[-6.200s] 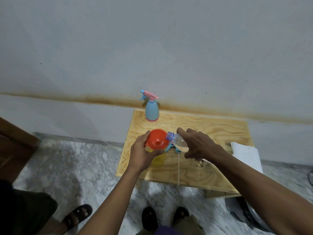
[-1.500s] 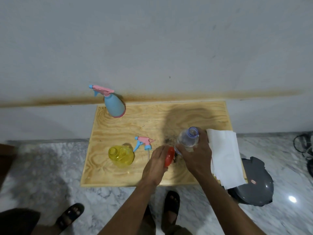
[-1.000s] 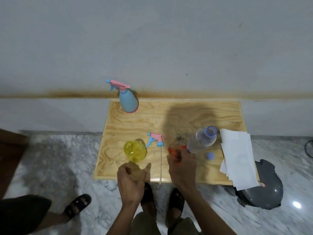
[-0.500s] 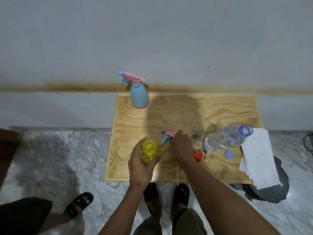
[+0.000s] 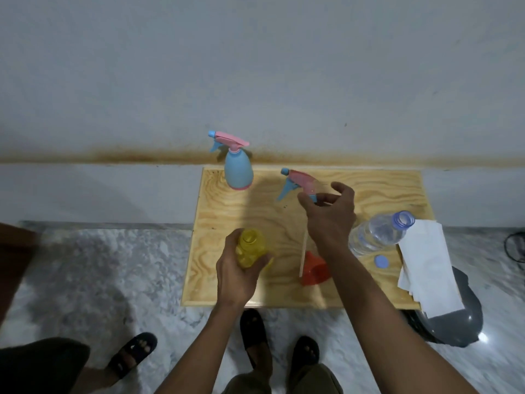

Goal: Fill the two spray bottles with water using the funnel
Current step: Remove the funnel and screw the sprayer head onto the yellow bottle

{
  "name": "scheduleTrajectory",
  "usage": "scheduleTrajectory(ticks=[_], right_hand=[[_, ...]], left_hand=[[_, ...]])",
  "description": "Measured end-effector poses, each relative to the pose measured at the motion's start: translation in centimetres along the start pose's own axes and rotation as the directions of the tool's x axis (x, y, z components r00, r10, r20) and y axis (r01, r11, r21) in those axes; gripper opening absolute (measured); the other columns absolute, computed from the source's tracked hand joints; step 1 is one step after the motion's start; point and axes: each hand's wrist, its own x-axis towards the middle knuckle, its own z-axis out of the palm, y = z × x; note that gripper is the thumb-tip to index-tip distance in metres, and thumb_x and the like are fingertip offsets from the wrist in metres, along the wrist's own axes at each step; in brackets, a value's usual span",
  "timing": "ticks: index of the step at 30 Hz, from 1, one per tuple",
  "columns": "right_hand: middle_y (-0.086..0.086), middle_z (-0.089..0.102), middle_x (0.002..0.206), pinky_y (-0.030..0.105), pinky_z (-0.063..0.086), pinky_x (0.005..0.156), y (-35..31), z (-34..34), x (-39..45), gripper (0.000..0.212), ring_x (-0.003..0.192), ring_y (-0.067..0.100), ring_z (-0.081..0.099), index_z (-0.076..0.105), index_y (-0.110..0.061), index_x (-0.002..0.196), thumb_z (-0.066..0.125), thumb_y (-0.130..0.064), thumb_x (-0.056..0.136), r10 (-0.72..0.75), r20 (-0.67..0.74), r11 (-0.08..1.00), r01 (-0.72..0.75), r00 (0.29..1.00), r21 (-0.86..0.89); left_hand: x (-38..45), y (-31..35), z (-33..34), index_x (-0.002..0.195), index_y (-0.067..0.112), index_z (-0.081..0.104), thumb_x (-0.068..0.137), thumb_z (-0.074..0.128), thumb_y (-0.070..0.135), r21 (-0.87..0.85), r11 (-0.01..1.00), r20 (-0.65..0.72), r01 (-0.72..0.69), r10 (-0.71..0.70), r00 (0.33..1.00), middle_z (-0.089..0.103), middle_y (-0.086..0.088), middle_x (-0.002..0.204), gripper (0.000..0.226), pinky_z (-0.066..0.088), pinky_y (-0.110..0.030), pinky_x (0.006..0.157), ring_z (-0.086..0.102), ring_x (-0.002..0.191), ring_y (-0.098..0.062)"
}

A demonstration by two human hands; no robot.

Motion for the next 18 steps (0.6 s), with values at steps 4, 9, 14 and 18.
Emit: scheduleTrajectory(ticks=[4,9,14,18], right_hand=[[-0.005,0.070,0.083,0.018,0.053,0.072,-4.0,-4.0,-0.7,0.049,0.072,0.003,0.065,0.062,-0.014,0.120,0.084,-0.025,0.077,-0.009,0.009,0.958,0.006,1.000,0.288],[0.003,0.069,0.078,0.032,0.054,0.078,-9.3,-9.2,-2.3,0.024,0.073,0.014,0.062,0.065,-0.001,0.107,0.073,-0.013,0.088,-0.109,0.101,0.787,0.023,0.989,0.616],[0.020,0.064,0.094,0.032,0.058,0.081,-13.8,-13.6,-4.1,0.030,0.082,0.021,0.064,0.058,0.008,0.115,0.068,-0.007,0.091,-0.245,0.076,0.631,0.099,0.967,0.769],[0.020,0.063,0.096,0.033,0.059,0.083,-14.9,-16.0,-4.9,0.031,0.083,0.019,0.065,0.057,0.009,0.114,0.068,-0.007,0.091,-0.293,0.082,0.564,0.103,0.953,0.819]], left_hand=[[-1.5,2.4,-0.6,0.118,0.038,0.049,0.071,0.086,0.038,-0.009,0.997,-0.032,-0.071,0.070,0.997,0.060,0.031,0.108,0.060,0.057,-0.037,0.082,0.060,0.100,0.005],[-5.0,6.4,0.0,0.130,0.048,0.047,0.082,0.075,0.041,0.002,0.982,-0.008,-0.191,0.191,0.982,0.061,0.026,0.122,0.056,0.049,-0.025,0.090,0.056,0.113,0.005],[-8.3,9.1,1.8,0.147,0.043,0.031,0.086,0.064,0.056,0.010,0.968,0.014,-0.252,0.252,0.968,0.049,0.015,0.141,0.070,0.046,-0.031,0.100,0.049,0.128,-0.002],[-10.8,10.4,3.2,0.134,0.051,0.032,0.083,0.065,0.058,-0.048,0.964,-0.013,-0.263,0.263,0.965,0.054,0.026,0.124,0.061,0.052,-0.039,0.091,0.055,0.117,0.000]])
